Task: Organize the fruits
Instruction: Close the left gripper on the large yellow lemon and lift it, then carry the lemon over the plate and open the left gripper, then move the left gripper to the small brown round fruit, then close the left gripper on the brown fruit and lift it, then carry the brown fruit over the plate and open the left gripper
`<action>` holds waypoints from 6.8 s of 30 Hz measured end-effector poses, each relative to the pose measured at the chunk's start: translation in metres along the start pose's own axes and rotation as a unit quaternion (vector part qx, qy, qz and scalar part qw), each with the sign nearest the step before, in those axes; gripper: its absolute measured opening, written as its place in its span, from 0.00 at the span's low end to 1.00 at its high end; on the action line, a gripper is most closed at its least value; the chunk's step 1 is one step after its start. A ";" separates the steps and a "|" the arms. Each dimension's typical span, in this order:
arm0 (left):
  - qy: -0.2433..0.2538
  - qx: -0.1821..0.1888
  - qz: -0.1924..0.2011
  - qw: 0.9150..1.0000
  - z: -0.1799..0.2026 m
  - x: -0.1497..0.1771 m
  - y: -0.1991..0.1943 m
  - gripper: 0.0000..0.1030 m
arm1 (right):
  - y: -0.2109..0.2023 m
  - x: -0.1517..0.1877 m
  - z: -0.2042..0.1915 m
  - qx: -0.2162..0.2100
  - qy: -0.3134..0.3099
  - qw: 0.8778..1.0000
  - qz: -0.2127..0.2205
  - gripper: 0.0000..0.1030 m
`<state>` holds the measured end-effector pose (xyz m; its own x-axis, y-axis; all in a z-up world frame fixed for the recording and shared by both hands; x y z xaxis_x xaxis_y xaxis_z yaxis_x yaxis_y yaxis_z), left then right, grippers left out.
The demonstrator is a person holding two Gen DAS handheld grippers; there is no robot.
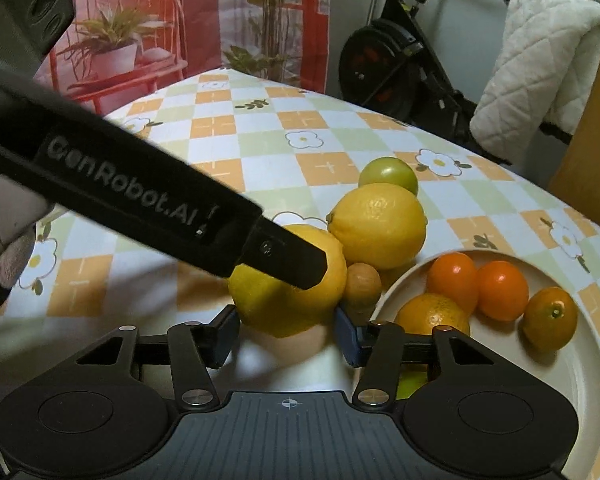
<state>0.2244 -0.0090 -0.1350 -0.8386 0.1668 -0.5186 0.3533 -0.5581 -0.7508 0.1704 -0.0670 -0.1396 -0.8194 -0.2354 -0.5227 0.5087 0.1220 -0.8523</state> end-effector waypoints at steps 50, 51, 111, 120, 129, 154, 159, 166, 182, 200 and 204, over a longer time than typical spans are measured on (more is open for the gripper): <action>0.139 -0.043 -0.044 0.988 0.124 -0.037 0.061 0.50 | -0.050 0.053 0.134 0.017 0.177 0.981 0.078 0.46; 0.138 -0.044 -0.046 0.988 0.122 -0.037 0.062 0.50 | -0.047 0.053 0.134 0.015 0.179 0.981 0.075 0.46; 0.040 -0.165 0.105 0.980 -0.008 -0.045 -0.078 0.49 | -0.070 0.001 0.061 0.020 0.061 0.994 0.089 0.36; 0.012 -0.152 0.093 0.984 -0.033 -0.022 -0.070 0.49 | -0.038 -0.017 0.034 0.022 0.002 0.999 0.044 0.27; -0.004 -0.142 0.095 0.985 -0.045 -0.015 -0.067 0.49 | -0.004 -0.027 0.027 0.039 -0.028 0.999 -0.005 0.26; -0.002 -0.107 0.061 0.992 -0.040 0.001 -0.041 0.42 | 0.014 -0.025 0.015 0.080 -0.084 0.992 -0.042 0.23; 0.009 -0.101 0.046 0.994 -0.037 0.002 -0.029 0.42 | 0.002 -0.024 0.017 0.069 -0.063 0.995 -0.022 0.23; 0.015 -0.111 0.036 0.993 -0.036 0.005 -0.017 0.41 | -0.015 -0.018 0.020 0.061 -0.042 0.997 -0.002 0.23; 0.036 -0.127 0.080 0.988 -0.010 -0.015 -0.062 0.25 | -0.061 -0.015 0.050 0.064 0.017 0.996 0.059 0.23; 0.112 -0.096 0.109 0.983 0.088 -0.060 -0.064 0.25 | -0.129 0.002 0.149 0.103 0.119 0.977 0.145 0.23; 0.137 -0.085 0.086 0.983 0.111 -0.056 -0.038 0.25 | -0.127 0.020 0.169 0.105 0.136 0.975 0.139 0.23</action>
<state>0.2118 -0.0875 -0.0315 -0.6257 0.3078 -0.7168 0.5637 -0.4568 -0.6882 0.1339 -0.2498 -0.0385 -0.6678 0.0475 -0.7428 0.7403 -0.0620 -0.6694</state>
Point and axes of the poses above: each gripper's, at about its wrist camera, not at the fingertips, and y roughly the way its jaws point, z to its right, x to its underside, the point moved 8 cm from there along y, roughly the way its jaws point, and after that the axes turned 6 degrees about -z, right-handed, at the moved point
